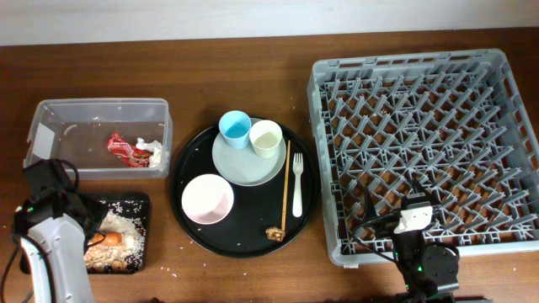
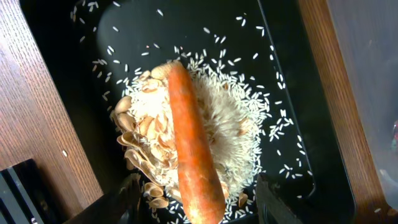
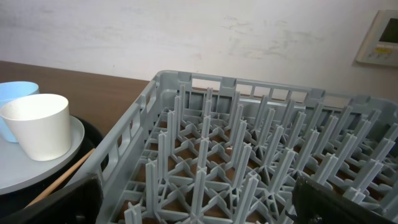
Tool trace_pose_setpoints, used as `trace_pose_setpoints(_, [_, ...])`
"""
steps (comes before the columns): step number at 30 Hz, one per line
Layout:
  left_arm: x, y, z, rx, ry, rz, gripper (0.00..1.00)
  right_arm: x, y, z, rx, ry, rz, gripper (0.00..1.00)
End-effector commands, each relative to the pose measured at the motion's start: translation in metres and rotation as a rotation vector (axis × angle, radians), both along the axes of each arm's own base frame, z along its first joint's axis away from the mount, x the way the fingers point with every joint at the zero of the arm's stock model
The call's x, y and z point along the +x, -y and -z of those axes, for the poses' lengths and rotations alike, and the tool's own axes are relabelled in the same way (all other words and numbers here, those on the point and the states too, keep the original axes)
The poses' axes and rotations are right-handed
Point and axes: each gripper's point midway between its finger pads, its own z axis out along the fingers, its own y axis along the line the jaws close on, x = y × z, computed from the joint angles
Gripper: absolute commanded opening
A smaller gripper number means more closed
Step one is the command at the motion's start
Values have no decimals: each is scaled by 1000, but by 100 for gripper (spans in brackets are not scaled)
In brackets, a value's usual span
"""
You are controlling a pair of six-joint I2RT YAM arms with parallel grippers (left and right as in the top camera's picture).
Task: Sort waste into correct bins and load items into the dishwasher rack
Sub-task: 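Grasp the walnut shell with left gripper from the round tray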
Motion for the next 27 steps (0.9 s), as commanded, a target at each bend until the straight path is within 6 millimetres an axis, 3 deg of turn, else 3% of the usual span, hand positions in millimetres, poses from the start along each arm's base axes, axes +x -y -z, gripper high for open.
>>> trace_pose_setpoints(1, [6,2,0,-9,22,49,77,0,-2,3,1,-5,-8,99])
trace_pose_setpoints(3, [20,9,-9,-42,68,148,75,0,-2,3,1,-5,-8,98])
trace_pose_setpoints(5, [55,42,-51,-132,251,406,68,0,-2,3,1,-5,-8,99])
trace_pose_setpoints(7, [66,109,-99,-171,396,733,60,0,-2,3,1,-5,-8,99])
trace_pose_setpoints(8, [62,128,-104,-176,399,800,58,0,-2,3,1,-5,-8,99])
trace_pose_setpoints(10, [49,191,-107,-231,374,1022,59,0,-2,3,1,-5,-8,99])
trace_pose_setpoints(12, [38,251,-93,-285,281,1215,58,0,-2,3,1,-5,-8,99])
trace_pose_setpoints(14, [35,281,-79,-289,217,1310,59,0,-2,3,1,-5,-8,99])
trace_pose_setpoints(16, [30,335,-49,-330,117,1486,59,0,-2,3,1,-5,-8,99])
trace_pose_setpoints(18, [22,381,2,-361,-23,1608,59,0,-2,3,1,-5,-8,99])
trace_pose_setpoints(22, [3,391,75,-351,-286,1640,59,0,-2,3,1,-5,-8,99])
trace_pose_setpoints(27, [0,396,79,-340,-291,1657,59,0,-2,3,1,-5,-8,99])
